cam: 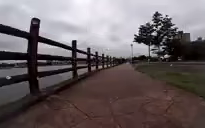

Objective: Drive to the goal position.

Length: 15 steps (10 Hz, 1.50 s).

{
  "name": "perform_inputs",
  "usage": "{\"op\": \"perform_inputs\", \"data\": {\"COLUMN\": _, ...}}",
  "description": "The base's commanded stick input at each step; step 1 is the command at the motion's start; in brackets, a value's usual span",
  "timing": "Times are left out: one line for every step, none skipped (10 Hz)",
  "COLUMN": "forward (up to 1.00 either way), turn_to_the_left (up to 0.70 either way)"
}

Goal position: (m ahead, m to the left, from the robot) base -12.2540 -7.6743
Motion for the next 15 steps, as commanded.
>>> {"op": "perform_inputs", "data": {"forward": 1.0, "turn_to_the_left": 0.0}}
{"op": "perform_inputs", "data": {"forward": 1.0, "turn_to_the_left": 0.0}}
{"op": "perform_inputs", "data": {"forward": 1.0, "turn_to_the_left": 0.0}}
{"op": "perform_inputs", "data": {"forward": 1.0, "turn_to_the_left": 0.0}}
{"op": "perform_inputs", "data": {"forward": 1.0, "turn_to_the_left": 0.0}}
{"op": "perform_inputs", "data": {"forward": 1.0, "turn_to_the_left": -0.01}}
{"op": "perform_inputs", "data": {"forward": 1.0, "turn_to_the_left": -0.26}}
{"op": "perform_inputs", "data": {"forward": 1.0, "turn_to_the_left": -0.11}}
{"op": "perform_inputs", "data": {"forward": 1.0, "turn_to_the_left": 0.0}}
{"op": "perform_inputs", "data": {"forward": 1.0, "turn_to_the_left": 0.0}}
{"op": "perform_inputs", "data": {"forward": 1.0, "turn_to_the_left": 0.0}}
{"op": "perform_inputs", "data": {"forward": 1.0, "turn_to_the_left": 0.0}}
{"op": "perform_inputs", "data": {"forward": 1.0, "turn_to_the_left": 0.0}}
{"op": "perform_inputs", "data": {"forward": 1.0, "turn_to_the_left": 0.0}}
{"op": "perform_inputs", "data": {"forward": 1.0, "turn_to_the_left": 0.0}}
